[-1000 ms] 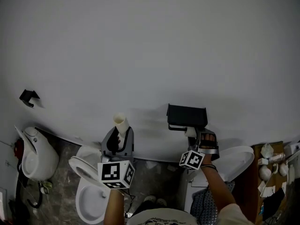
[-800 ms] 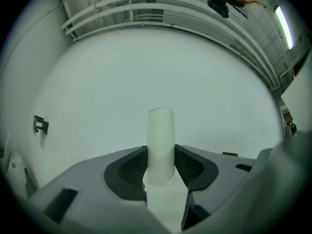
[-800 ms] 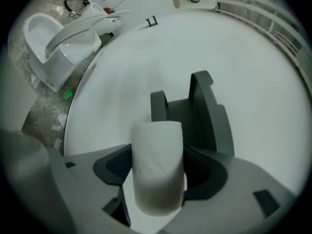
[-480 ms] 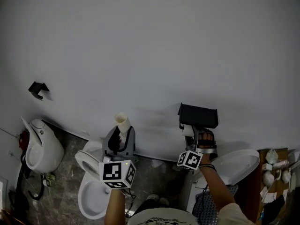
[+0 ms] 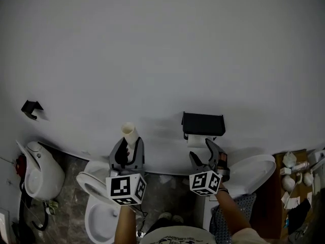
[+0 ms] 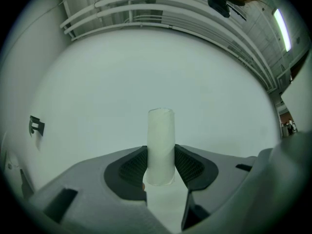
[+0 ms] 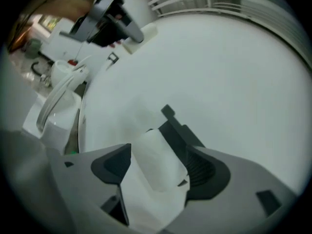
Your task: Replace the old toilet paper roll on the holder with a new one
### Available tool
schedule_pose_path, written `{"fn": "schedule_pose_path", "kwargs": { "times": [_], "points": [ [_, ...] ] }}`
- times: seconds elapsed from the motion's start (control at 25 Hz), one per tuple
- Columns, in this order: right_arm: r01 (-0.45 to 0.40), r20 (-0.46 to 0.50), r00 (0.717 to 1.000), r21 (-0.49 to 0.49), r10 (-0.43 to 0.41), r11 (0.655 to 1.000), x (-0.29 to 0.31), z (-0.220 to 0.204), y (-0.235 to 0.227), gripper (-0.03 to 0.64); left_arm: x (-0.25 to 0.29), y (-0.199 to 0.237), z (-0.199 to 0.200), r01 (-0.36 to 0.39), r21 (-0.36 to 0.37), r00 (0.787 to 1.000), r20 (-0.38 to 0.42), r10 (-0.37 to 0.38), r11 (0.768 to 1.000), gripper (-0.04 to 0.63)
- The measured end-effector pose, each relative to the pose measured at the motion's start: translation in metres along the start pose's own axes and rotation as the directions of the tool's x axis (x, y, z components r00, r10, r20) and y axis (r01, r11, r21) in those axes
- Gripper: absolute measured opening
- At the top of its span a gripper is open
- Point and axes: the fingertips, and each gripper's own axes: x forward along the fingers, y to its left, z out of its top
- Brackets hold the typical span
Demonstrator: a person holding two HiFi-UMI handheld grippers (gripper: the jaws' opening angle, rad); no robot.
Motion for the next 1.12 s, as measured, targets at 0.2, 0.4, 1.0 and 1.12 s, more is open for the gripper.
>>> {"fn": "schedule_pose_path", "kwargs": {
  "times": [0.2, 0.4, 1.0, 1.12],
  "points": [
    [0.081, 0.06, 0.991, 0.46, -0.122, 0.884, -0.035, 0.001, -0.059, 0.282, 0.015, -0.026, 0.004, 0.064, -0.011, 0.998, 0.009, -0.064, 0.998, 0.175],
    [0.137, 0.069, 0.964, 0.703, -0.258, 0.697, -0.064, -0.014, -0.103, 0.211, 0.026, -0.053, 0.002, 0.117, -0.033, 0.993, 0.002, -0.117, 0.993, 0.175],
    [0.247, 0.02, 0.904, 0.791, -0.427, 0.56, -0.117, -0.03, -0.148, -0.009, 0.037, -0.083, 0.0, 0.167, -0.052, 0.986, -0.018, -0.168, 0.985, 0.175],
    [0.256, 0.015, 0.903, 0.783, -0.428, 0.567, -0.119, -0.03, -0.148, -0.009, 0.035, -0.084, 0.001, 0.172, -0.047, 0.985, -0.018, -0.173, 0.984, 0.175]
  ]
}}
